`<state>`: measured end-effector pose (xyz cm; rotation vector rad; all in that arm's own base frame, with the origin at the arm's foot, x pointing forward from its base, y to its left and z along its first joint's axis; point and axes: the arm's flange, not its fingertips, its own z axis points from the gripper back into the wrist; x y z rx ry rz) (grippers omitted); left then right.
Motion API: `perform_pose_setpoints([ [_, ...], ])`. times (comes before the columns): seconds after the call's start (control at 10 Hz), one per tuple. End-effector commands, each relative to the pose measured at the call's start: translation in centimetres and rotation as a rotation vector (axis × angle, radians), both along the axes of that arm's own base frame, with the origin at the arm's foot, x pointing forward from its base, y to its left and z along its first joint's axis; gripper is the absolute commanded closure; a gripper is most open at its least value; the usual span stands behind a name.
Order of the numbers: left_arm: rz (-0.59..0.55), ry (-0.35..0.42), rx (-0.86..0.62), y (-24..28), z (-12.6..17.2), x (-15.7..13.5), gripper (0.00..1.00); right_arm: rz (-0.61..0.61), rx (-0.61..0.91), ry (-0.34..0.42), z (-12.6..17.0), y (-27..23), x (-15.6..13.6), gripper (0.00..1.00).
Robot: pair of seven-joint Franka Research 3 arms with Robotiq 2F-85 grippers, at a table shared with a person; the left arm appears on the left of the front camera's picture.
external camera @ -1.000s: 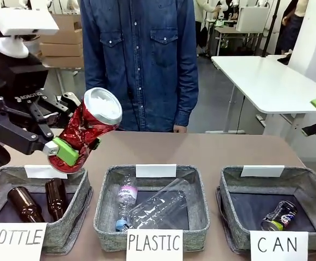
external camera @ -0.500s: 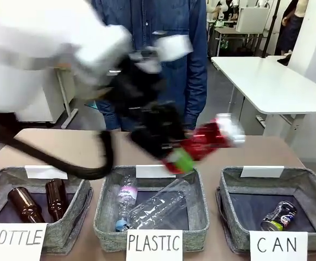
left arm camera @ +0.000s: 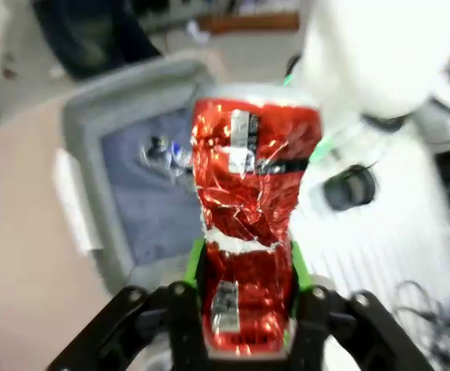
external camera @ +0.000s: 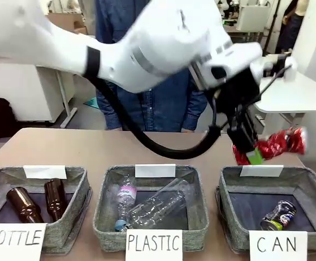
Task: Sort the can waste into the basket.
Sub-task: Pick up the can waste from the table and place it in the right Fabric basket.
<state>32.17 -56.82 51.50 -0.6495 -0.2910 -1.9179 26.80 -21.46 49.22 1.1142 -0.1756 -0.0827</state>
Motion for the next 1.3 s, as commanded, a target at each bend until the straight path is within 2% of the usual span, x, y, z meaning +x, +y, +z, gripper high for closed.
perform_pose_setpoints([
  [0.0, 0.011, 0.045, 0.081, -5.8, -0.7, 2.3, 0.53, 0.019, -0.013, -0.003, 0.5, 0.2, 0.9, 0.0],
  [0.2, 0.006, 0.047, 0.178, -8.1, -3.9, 2.2, 0.53, 0.019, -0.013, -0.003, 0.5, 0.2, 0.9, 0.0],
  [0.4, 0.018, 0.015, 0.219, -8.1, -4.0, 2.2, 0.53, 0.019, -0.013, -0.003, 0.5, 0.2, 0.9, 0.0],
  [0.6, 0.012, 0.007, 0.231, -7.8, -3.8, 2.1, 0.0, 0.019, -0.013, -0.003, 0.5, 0.2, 0.9, 0.0],
  [1.2, 0.024, 0.011, 0.209, -6.3, -3.1, 1.8, 0.0, 0.019, -0.013, -0.003, 0.5, 0.2, 0.9, 0.0],
])
